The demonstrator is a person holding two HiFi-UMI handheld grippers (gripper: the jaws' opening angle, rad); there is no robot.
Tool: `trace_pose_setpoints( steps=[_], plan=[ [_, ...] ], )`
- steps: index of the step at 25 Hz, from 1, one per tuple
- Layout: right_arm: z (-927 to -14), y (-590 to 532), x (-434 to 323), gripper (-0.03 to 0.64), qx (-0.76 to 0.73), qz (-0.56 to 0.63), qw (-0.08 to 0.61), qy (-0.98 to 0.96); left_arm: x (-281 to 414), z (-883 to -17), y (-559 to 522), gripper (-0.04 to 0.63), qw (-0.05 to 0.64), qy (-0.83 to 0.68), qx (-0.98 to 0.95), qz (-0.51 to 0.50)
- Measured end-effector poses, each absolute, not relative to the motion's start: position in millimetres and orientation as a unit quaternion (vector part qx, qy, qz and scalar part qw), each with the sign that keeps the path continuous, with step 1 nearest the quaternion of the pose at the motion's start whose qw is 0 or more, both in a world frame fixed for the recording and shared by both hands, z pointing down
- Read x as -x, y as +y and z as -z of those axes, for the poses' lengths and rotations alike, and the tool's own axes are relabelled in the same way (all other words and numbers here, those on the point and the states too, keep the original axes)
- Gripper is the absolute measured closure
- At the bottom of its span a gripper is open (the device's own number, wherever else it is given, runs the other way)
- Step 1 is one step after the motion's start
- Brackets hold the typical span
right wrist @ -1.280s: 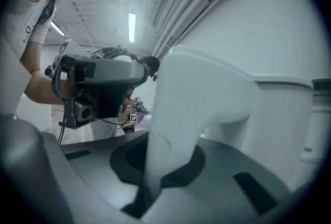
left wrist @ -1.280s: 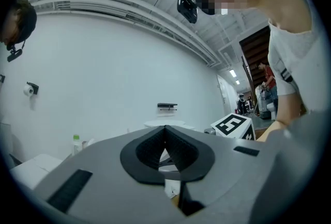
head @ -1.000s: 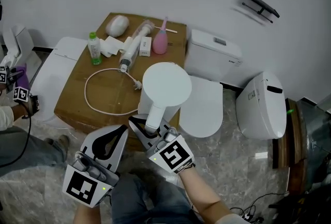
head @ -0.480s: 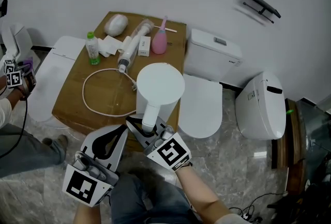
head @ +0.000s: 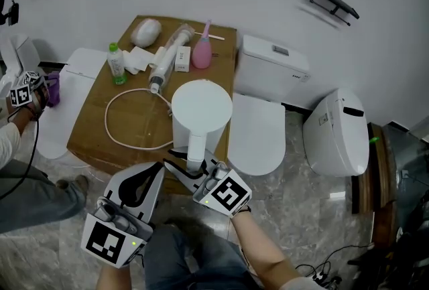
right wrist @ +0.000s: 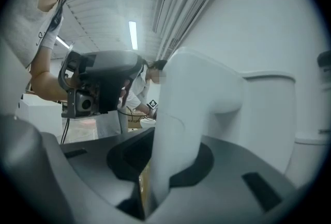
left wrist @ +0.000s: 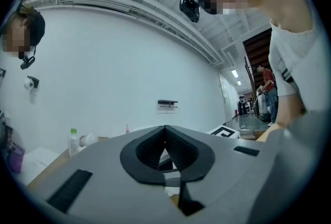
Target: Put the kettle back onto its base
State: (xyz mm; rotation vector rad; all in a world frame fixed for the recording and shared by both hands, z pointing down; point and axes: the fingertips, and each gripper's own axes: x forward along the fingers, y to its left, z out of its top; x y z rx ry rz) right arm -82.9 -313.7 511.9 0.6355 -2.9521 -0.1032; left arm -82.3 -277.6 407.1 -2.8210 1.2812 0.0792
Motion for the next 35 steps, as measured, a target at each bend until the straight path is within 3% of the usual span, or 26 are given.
trace_pose_setpoints(
  steps=[9, 19, 26, 33, 35],
  plan=[
    [-536, -306, 42, 0.499, -0.24, 0.033, 0.128, -0.962, 75, -405, -267, 0.594, 0.005, 0.407, 0.914, 0.001],
    [-535, -300, 2, 0.44, -0.272, 0.013, 0.148, -0.951, 52, -392, -246, 0.594, -0.003, 0.394, 0.919, 0.017],
    [-517, -296, -43, 0.439, -0.317, -0.005, 0.1, -0.943, 37, -389, -231, 0.594, -0.005, 0.393, 0.919, 0.021],
    [-451, -260, -36, 0.441, -0.281, 0.023, 0.059, -0.958, 15, -369, -221, 0.594, 0.002, 0.39, 0.921, 0.016],
    [-427, -246, -33, 0.475, -0.268, 0.028, 0.046, -0.962, 8, -356, -216, 0.593, 0.005, 0.388, 0.921, 0.012]
  ],
)
